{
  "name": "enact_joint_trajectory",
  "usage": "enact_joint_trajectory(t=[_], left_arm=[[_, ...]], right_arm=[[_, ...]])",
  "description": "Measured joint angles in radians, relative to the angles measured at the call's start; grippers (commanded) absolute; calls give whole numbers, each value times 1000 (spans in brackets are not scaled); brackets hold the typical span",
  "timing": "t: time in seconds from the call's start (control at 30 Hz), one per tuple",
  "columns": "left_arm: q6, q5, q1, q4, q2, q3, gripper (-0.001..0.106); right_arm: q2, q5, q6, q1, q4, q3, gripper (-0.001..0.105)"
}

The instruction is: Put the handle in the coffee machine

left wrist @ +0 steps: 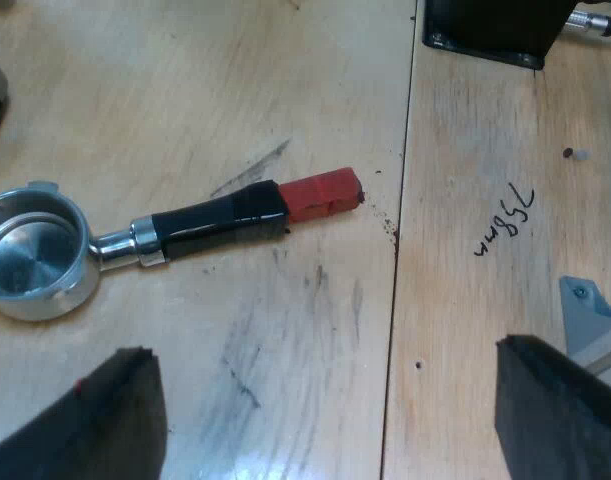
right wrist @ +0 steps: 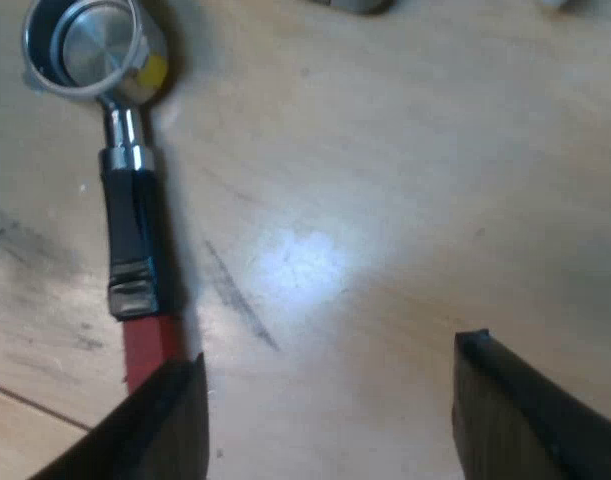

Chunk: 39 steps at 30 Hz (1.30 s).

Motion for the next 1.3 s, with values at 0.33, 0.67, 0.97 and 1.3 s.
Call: enact_joint_trajectory(t=[0.33, 0.67, 0.97, 1.3], left_arm=[[0, 0, 0, -23, 0, 0, 70], [1, 0, 0, -82, 0, 0, 70], [1, 16, 0, -82, 0, 0, 70], [-13, 16, 0, -82, 0, 0, 70]], right_arm=[[71, 4, 128, 106, -12, 69, 55], [97, 6, 173, 219, -81, 168, 55], [97, 17, 226, 246, -180, 173, 55], [190, 21, 282, 246, -213, 173, 55]])
